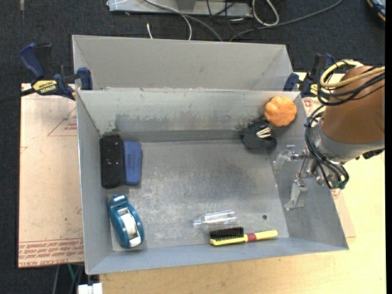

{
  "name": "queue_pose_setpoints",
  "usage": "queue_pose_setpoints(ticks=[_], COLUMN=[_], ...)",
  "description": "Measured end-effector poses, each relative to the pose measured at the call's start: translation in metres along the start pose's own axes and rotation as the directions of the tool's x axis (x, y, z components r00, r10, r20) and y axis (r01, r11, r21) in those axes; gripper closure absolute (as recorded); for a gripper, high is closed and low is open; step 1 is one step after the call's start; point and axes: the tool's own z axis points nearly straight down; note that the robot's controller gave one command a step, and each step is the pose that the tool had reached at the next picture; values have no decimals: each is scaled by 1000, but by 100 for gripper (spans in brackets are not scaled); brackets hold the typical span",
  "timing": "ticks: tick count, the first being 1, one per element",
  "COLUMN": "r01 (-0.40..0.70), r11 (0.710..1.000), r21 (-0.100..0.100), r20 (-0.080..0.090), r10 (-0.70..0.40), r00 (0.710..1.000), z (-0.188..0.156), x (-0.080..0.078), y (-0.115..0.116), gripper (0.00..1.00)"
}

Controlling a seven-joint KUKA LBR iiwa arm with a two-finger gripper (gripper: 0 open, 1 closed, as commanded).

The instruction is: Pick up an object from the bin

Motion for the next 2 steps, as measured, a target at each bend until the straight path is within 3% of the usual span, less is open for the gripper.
queue_pose_setpoints(ticks=[1, 2], r01=[4, 121], r11=[1000, 993], r21=[1, 2], r20=[7, 8], r10=[-4, -121], r00=[1000, 993], z=[-5, 68], x=[-1, 23], y=[1, 48], gripper=[0, 0])
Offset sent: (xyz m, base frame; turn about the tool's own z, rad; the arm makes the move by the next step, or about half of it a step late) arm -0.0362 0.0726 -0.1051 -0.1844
